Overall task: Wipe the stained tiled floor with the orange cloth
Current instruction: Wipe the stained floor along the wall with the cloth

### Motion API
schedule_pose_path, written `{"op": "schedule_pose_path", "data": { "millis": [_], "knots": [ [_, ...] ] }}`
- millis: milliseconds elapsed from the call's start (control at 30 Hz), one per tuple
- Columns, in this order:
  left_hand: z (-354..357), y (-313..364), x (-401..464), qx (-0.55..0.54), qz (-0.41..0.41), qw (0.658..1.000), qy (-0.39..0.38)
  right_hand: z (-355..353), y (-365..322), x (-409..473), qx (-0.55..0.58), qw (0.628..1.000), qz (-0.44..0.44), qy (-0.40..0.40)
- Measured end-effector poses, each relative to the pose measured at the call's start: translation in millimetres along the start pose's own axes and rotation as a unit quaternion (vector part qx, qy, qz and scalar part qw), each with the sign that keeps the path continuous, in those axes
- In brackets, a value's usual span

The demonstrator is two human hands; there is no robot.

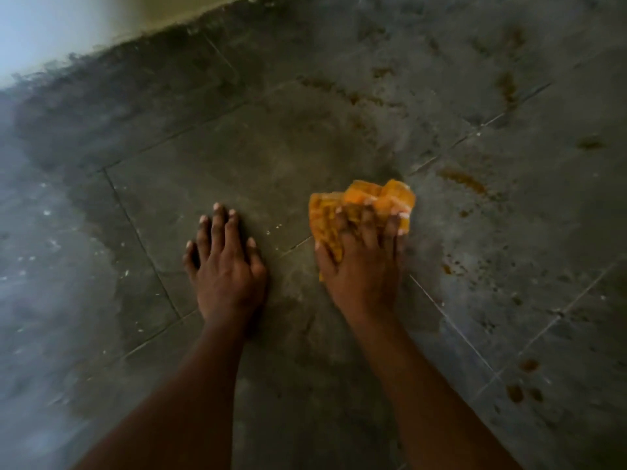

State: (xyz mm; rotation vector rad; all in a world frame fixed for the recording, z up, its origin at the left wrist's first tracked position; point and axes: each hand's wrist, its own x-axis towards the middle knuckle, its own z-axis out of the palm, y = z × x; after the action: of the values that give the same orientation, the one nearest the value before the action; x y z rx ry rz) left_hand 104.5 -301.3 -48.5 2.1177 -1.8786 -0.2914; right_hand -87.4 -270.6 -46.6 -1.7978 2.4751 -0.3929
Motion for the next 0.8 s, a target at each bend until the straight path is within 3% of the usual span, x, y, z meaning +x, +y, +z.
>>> {"op": "schedule_pose_path", "data": {
  "millis": [100,167,267,333,400,500,600,633,700,800],
  "knots": [
    [-4.0,1.9,0.8,-0.008,-0.002,1.000,-0.004,-9.6,11.7,-40.8,-0.013,0.992,-0.123,-0.037],
    [-4.6,1.8,-1.1,-0.011,-0.001,1.000,-0.011,-21.0,45.6,-61.7,-0.039,0.985,-0.153,-0.072],
    [-3.4,0.2,-1.8,-0.012,0.010,1.000,-0.016,-27.0,68.2,-50.2,-0.037,0.996,-0.062,-0.059],
    [-1.8,-1.6,-2.6,-0.009,0.013,1.000,-0.009,-16.3,37.2,-25.3,-0.029,0.998,0.046,-0.034],
    [-0.7,-2.8,-2.0,-0.005,0.016,1.000,-0.008,-7.8,-5.2,-8.4,-0.010,0.994,0.094,-0.047],
    [-0.1,-2.5,0.7,-0.004,0.016,1.000,-0.004,-4.6,-17.1,-27.0,-0.012,1.000,-0.010,-0.021],
    [-1.7,-2.4,0.8,-0.005,0.020,1.000,-0.011,-20.0,37.9,-78.9,-0.048,0.989,-0.131,-0.046],
    [-2.7,-2.6,1.0,-0.006,0.024,1.000,-0.015,-27.7,60.1,-88.1,-0.060,0.989,-0.123,-0.060],
    [-4.1,-4.3,0.3,-0.008,0.031,0.999,-0.019,-36.7,90.8,-81.4,-0.077,0.995,-0.019,-0.055],
    [-2.9,-3.7,-0.3,-0.020,0.031,0.999,-0.011,-25.3,69.6,-32.3,-0.072,0.985,0.143,-0.057]
  ]
}}
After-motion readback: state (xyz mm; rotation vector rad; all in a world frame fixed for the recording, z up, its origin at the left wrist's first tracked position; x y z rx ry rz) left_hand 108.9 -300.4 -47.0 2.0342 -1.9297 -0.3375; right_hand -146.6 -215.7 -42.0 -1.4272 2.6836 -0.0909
